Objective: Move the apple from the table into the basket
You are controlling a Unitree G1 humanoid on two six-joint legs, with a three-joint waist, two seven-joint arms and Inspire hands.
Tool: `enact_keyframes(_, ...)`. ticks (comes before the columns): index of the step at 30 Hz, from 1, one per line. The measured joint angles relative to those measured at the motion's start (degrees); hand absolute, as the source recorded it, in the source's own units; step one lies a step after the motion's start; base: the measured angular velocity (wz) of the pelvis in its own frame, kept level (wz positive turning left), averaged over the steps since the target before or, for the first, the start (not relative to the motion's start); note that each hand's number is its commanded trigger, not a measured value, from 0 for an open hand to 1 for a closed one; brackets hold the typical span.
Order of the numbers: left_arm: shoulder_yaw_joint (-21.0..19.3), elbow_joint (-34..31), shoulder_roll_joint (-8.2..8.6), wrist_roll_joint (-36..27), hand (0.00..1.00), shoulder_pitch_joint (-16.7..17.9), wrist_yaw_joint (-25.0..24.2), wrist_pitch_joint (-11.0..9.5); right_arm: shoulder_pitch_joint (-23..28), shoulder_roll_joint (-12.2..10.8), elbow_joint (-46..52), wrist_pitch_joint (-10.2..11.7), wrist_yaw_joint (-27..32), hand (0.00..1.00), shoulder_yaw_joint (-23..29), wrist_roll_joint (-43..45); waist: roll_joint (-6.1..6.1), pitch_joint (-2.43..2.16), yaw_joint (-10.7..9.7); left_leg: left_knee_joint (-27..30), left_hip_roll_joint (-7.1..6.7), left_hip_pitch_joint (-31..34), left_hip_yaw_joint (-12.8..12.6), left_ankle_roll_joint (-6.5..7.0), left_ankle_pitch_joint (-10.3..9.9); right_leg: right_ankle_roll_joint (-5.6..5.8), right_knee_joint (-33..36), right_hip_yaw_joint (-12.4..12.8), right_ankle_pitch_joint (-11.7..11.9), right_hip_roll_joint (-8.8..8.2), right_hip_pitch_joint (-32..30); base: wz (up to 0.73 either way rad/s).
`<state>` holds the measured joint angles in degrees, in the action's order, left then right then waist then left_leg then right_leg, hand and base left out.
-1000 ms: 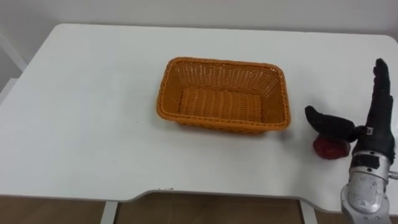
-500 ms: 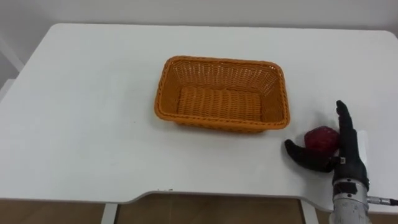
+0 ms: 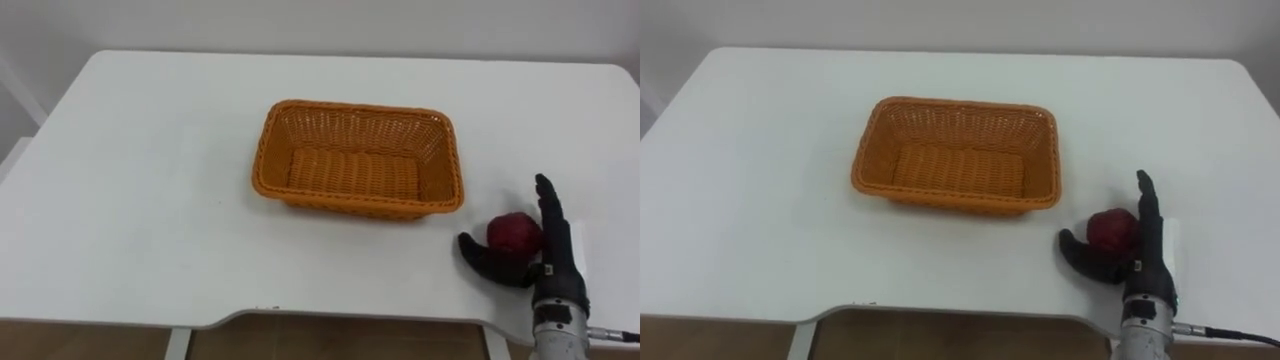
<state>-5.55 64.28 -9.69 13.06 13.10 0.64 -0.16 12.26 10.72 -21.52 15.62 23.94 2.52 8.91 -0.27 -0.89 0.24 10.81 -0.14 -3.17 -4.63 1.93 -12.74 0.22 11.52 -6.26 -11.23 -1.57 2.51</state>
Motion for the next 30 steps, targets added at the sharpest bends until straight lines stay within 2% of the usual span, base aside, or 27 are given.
enact_keyframes(4,0.0,0.0,0.00,0.0,0.00,0.2,0.0,0.0,-0.4,0.0,-0.4,0.0,0.8,1.00,2.7,0.7,0.04,0.06,0.0,-0.4,0.14,-0.3,0.0,-0.05,-0.1,-0.08,-0.9,-0.1,0.1,0.18,0.5,0.00)
enact_keyframes(16,0.0,-0.3,0.01,0.3,0.00,0.2,0.5,-0.3,-1.5,-1.3,-0.2,1.0,4.2,1.00,3.8,0.8,-0.02,0.24,0.0,-0.1,0.25,-0.1,0.0,-0.19,-0.1,-0.13,-1.1,-0.3,0.2,0.55,0.5,0.00)
enact_keyframes(19,-0.1,-0.3,0.00,0.1,0.00,0.2,0.5,-0.3,-1.8,-1.3,0.8,0.5,4.4,1.00,4.1,0.6,-0.24,0.76,0.0,-0.1,0.22,0.1,0.0,-0.20,-0.1,-0.13,-1.0,-0.1,0.2,0.52,0.4,0.00)
enact_keyframes(23,0.0,-0.2,0.00,0.1,0.00,-0.1,0.5,-0.4,-2.0,-1.3,1.6,0.4,4.8,1.00,4.0,0.3,-0.38,0.81,0.4,0.0,0.19,0.8,-0.2,-0.20,-0.1,-0.20,-0.9,0.3,0.2,0.52,-0.6,-0.05)
enact_keyframes(25,0.0,0.3,-0.02,0.1,0.00,-0.1,0.4,-0.5,-2.2,-1.3,2.8,-0.7,4.8,1.00,3.7,0.0,-0.21,0.89,1.1,-0.1,0.02,0.8,-0.6,-0.20,-0.1,-0.25,-0.8,0.8,0.3,0.65,-0.6,-0.10)
enact_keyframes(30,-0.4,0.4,-0.01,0.5,0.00,-0.2,-0.1,-0.8,-2.4,-0.8,9.0,-1.2,6.2,1.00,3.7,0.0,-0.01,0.78,1.8,0.0,0.03,1.5,-0.5,-0.21,0.0,-0.26,-0.8,0.5,0.3,0.61,-1.3,-0.01)
